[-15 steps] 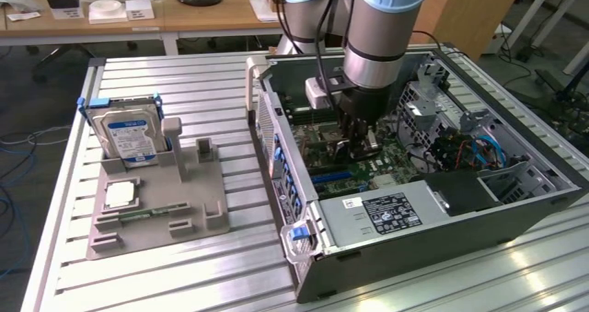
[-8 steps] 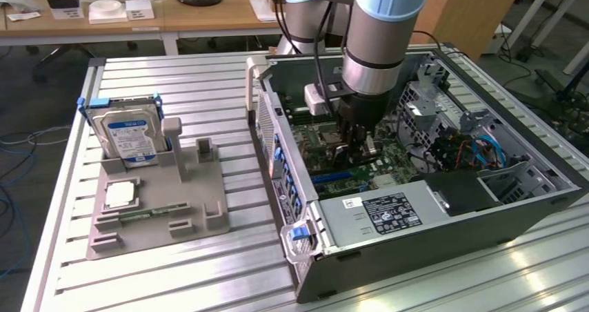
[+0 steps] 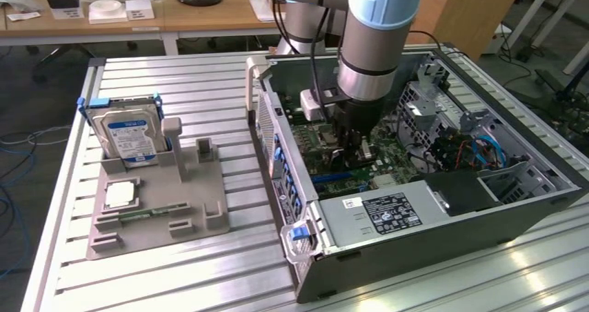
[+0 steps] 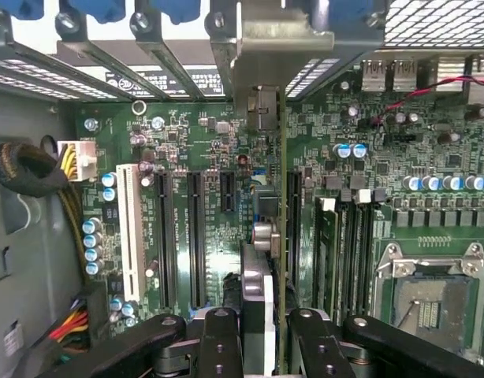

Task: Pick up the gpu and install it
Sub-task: 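Insert the gpu into the slot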

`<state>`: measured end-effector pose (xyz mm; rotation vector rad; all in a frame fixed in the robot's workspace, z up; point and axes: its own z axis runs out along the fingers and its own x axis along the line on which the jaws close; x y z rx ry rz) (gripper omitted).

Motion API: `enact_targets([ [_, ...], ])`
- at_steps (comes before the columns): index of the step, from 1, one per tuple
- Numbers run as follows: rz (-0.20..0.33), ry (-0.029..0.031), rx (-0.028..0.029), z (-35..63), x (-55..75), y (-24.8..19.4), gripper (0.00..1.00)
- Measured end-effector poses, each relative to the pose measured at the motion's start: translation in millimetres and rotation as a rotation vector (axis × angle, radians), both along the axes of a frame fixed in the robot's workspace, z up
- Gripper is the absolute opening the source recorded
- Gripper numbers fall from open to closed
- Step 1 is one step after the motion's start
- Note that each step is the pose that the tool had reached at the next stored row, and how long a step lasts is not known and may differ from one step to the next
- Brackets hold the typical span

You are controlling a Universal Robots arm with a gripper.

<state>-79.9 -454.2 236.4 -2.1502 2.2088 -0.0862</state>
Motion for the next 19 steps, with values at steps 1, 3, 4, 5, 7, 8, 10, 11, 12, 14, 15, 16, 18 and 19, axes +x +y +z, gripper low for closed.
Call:
enact_targets([
  [1,0.0,0.0,-0.0001,-1.8,-0.2,-0.1,0.28],
  [3,0.0,0.0001,-0.0003,-3.7,-1.6,-0.1,0.28],
  [4,0.0,0.0001,-0.0002,-4.0,-2.9,-0.1,0.28],
  [5,0.0,0.0,-0.0001,-4.3,-4.4,-0.1,0.28],
  [7,0.0,-0.0001,-0.0001,-4.8,-6.9,0.0,0.28],
  [8,0.0,-0.0002,0.0,-5.1,-7.6,0.0,0.28],
  [10,0.0,0.0,-0.0002,-5.0,-7.7,0.0,0.28],
  [11,0.0,0.0,-0.0002,-5.1,-7.8,-0.1,0.28],
  [12,0.0,0.0,-0.0002,-5.1,-7.8,-0.1,0.28],
  [14,0.0,0.0,-0.0001,-5.1,-7.8,-0.1,0.28],
  [15,0.0,0.0,-0.0001,-5.1,-7.8,-0.1,0.28],
  [16,0.0,0.0,-0.0001,-5.1,-7.8,-0.1,0.28],
  [18,0.0,0.0001,0.0,-5.1,-7.3,-0.1,0.28],
  [19,0.0,0.0001,0.0,-5.1,-6.5,-0.1,0.28],
])
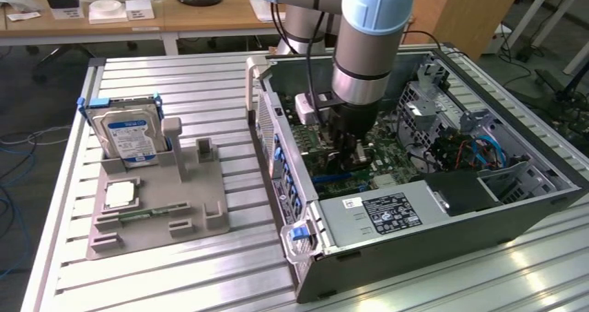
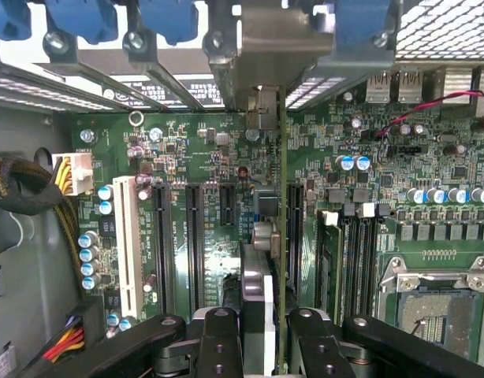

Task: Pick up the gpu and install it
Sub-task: 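Insert the gpu into the slot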

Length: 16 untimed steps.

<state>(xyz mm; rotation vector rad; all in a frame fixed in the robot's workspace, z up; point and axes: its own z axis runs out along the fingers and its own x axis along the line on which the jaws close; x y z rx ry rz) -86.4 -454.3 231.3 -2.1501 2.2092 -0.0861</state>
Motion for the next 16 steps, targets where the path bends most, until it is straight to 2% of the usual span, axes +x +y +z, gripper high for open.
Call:
enact_targets([
  [16,0.0,0.0,-0.0002,-1.1,-0.4,0.0,0.28],
])
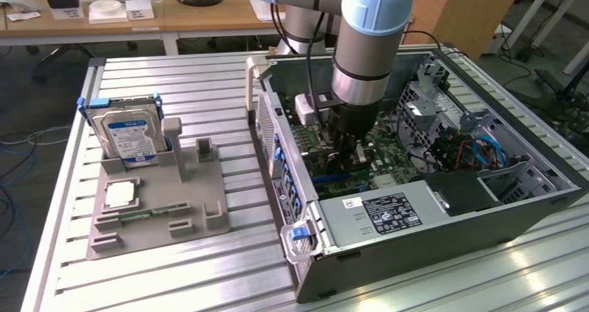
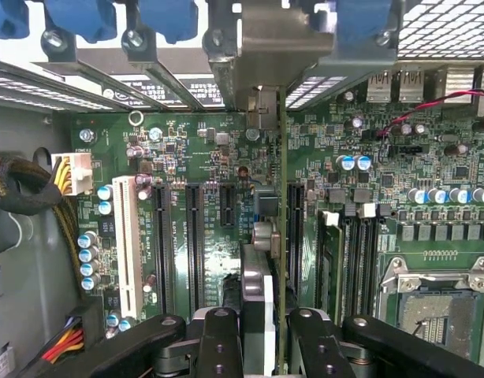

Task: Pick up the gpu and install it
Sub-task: 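Insert the gpu into the slot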

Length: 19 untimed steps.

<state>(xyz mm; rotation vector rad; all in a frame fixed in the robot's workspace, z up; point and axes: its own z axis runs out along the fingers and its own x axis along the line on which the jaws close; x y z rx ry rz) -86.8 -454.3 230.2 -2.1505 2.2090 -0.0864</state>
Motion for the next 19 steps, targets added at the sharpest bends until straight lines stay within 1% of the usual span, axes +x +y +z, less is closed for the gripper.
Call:
enact_targets([
  [15,0.0,0.0002,-0.0003,-9.5,-0.1,0.0,0.28],
  [19,0.0,0.0001,0.0,-9.8,-0.1,0.0,0.28],
])
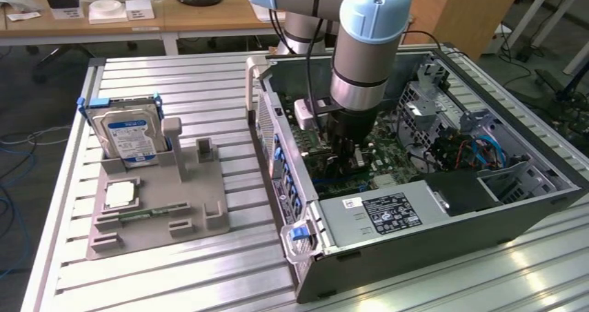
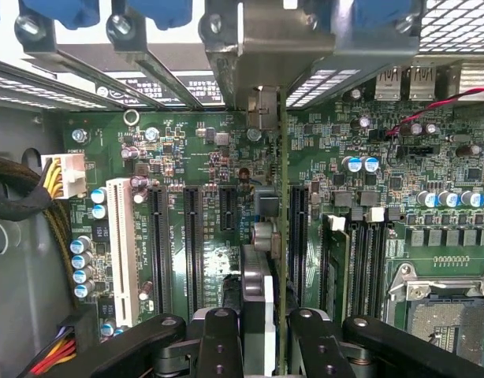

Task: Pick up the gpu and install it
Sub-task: 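Insert the gpu into the slot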

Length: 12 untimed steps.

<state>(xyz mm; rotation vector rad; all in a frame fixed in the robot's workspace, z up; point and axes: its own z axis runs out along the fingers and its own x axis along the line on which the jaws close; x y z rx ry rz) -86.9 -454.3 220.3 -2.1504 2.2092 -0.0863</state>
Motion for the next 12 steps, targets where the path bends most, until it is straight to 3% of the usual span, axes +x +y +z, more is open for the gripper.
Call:
enact_targets([
  [8,0.0,-0.0001,0.0,-0.9,-0.3,0.0,0.28],
  [12,0.0,0.0009,-0.0015,-6.9,-0.4,-0.1,0.28],
])
